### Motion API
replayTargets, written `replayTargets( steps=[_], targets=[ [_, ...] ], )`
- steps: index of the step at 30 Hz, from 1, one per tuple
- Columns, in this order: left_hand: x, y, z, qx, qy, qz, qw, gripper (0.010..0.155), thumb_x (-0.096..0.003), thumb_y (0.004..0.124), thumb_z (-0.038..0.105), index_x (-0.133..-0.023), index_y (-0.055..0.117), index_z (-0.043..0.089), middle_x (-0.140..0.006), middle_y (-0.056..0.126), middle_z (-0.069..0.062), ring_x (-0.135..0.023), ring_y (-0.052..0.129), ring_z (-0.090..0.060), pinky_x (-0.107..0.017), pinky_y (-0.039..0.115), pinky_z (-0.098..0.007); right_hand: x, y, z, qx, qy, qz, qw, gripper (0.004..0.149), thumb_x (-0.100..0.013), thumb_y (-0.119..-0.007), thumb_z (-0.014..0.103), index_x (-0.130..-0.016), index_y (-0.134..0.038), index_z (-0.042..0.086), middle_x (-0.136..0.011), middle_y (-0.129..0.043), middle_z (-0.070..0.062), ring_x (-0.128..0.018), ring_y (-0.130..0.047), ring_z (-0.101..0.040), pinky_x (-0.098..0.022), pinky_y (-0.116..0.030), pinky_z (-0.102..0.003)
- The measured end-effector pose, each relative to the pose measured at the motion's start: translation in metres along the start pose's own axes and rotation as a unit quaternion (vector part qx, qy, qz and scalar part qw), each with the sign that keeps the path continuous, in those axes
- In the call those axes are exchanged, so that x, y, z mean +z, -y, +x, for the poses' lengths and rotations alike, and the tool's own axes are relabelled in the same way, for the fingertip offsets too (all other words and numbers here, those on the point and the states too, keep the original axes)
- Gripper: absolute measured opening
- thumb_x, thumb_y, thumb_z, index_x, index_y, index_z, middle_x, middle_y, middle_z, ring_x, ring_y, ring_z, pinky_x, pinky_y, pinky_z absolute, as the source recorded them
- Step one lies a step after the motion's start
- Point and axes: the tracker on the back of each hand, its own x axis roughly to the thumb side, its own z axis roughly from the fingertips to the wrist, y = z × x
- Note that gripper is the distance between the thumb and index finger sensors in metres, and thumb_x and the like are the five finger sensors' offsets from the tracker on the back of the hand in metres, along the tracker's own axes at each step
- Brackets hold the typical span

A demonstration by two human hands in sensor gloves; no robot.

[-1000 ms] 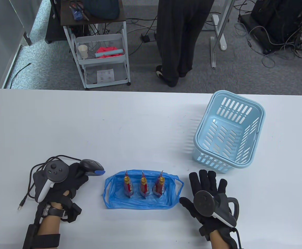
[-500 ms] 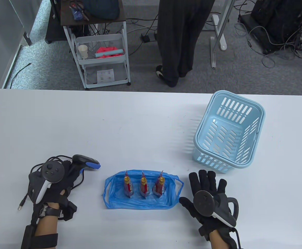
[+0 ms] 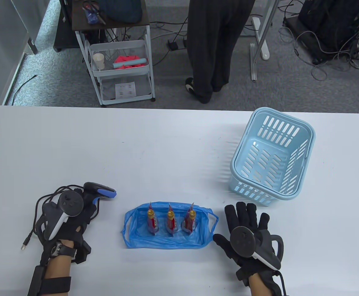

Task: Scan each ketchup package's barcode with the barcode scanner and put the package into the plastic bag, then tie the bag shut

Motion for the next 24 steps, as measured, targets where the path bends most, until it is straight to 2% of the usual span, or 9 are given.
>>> replayTargets(
  steps=[8,13,18,24],
  targets=[
    [-0.005,0.007,-0.002,-0.010,-0.009,-0.010,1.000,0.087,-0.0487,0.068,0.060,-0.115,0.030,0.020,-0.112,0.051,-0.012,-0.100,0.066,-0.044,-0.074,0.059,-0.058,0.000,-0.001,-0.001,0.000,-0.002,0.003,1.000,0.089,-0.051,-0.067,0.062,-0.116,-0.028,0.014,-0.120,-0.024,-0.024,-0.109,-0.020,-0.051,-0.071,-0.013,-0.074],
    [-0.007,0.010,-0.006,-0.007,-0.015,-0.018,1.000,0.087,-0.0488,0.068,0.060,-0.115,0.029,0.021,-0.113,0.049,-0.012,-0.101,0.063,-0.044,-0.076,0.056,-0.059,0.000,-0.001,-0.002,-0.006,-0.003,0.002,1.000,0.090,-0.051,-0.067,0.062,-0.116,-0.028,0.014,-0.120,-0.024,-0.024,-0.109,-0.020,-0.051,-0.071,-0.013,-0.074],
    [-0.006,0.007,-0.008,0.008,-0.012,-0.016,1.000,0.086,-0.0486,0.068,0.060,-0.116,0.032,0.021,-0.113,0.050,-0.012,-0.102,0.063,-0.045,-0.076,0.057,-0.059,-0.002,-0.002,-0.004,-0.011,-0.008,0.005,1.000,0.089,-0.051,-0.067,0.062,-0.116,-0.027,0.014,-0.120,-0.024,-0.024,-0.109,-0.020,-0.051,-0.071,-0.013,-0.074],
    [0.003,-0.010,-0.008,0.036,0.005,0.021,0.999,0.084,-0.0484,0.068,0.060,-0.116,0.035,0.022,-0.114,0.049,-0.012,-0.104,0.061,-0.045,-0.076,0.056,-0.060,-0.002,-0.001,-0.008,-0.018,-0.013,0.004,1.000,0.089,-0.051,-0.067,0.062,-0.116,-0.028,0.014,-0.120,-0.024,-0.024,-0.109,-0.019,-0.051,-0.070,-0.013,-0.074]
  ],
)
